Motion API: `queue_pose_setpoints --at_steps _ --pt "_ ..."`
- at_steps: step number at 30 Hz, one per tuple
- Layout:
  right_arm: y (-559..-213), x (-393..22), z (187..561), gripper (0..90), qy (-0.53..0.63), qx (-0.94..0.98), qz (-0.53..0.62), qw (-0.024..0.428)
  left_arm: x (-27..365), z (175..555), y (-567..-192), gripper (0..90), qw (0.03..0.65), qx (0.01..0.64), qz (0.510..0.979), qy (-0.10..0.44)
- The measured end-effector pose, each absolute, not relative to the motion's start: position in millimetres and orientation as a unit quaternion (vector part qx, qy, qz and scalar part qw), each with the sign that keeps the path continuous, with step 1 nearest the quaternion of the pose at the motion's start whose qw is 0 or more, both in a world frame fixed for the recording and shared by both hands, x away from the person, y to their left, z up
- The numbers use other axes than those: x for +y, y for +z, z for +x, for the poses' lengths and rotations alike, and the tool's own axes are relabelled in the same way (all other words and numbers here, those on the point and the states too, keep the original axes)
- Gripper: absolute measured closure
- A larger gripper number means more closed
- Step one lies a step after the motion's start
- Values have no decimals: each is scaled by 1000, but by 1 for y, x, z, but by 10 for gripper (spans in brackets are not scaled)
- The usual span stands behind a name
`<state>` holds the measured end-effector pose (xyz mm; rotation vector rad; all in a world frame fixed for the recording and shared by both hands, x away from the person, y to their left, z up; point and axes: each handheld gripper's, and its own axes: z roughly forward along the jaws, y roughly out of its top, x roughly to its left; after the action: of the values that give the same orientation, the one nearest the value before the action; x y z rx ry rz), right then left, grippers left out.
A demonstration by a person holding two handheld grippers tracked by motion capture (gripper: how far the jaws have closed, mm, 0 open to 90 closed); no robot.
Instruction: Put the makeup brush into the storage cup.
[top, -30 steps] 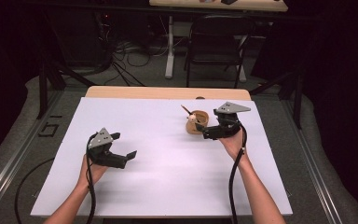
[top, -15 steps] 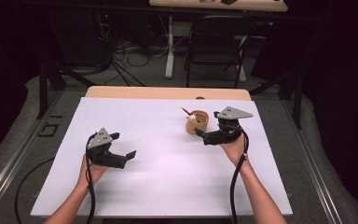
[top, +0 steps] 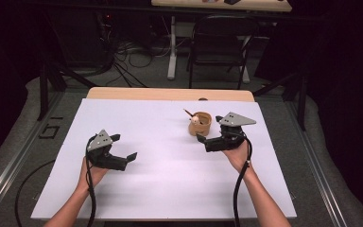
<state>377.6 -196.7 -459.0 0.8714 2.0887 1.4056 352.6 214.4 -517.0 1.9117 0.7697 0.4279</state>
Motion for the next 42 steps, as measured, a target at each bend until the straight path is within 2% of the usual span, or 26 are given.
queue_pose_setpoints --at_steps 24,42 --pt "-470 -203 335 0 541 743 297 256 235 331 -518 0 521 324 764 202" --pt "-488 -223 300 0 544 731 303 278 251 304 -524 0 534 325 748 225"
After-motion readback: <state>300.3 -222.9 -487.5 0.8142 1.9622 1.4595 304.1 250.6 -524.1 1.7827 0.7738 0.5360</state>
